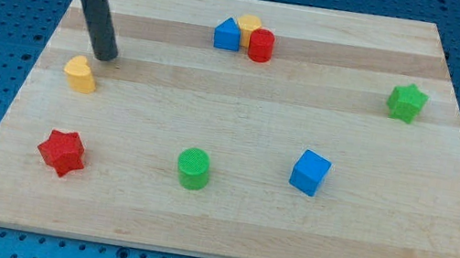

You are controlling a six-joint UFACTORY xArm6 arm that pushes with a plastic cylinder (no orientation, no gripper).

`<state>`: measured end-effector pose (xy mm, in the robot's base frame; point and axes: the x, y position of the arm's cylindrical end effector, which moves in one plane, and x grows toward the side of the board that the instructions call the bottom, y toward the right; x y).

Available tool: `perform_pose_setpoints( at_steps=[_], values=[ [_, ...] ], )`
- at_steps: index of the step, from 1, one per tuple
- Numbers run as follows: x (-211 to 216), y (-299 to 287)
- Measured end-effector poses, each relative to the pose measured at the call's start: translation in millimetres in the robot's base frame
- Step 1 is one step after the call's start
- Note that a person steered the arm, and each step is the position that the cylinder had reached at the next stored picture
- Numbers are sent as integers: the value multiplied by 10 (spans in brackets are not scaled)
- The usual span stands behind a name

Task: Push yellow heart closer to red star

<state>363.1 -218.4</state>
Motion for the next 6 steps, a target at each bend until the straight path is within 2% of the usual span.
perform_pose_setpoints(
  at_steps=[1, 2, 3, 4, 5, 6],
  values=[
    [0, -113],
    [433, -253],
    [1139, -253],
    [1380, -253],
    [1441, -257],
    [1849, -277]
  ],
)
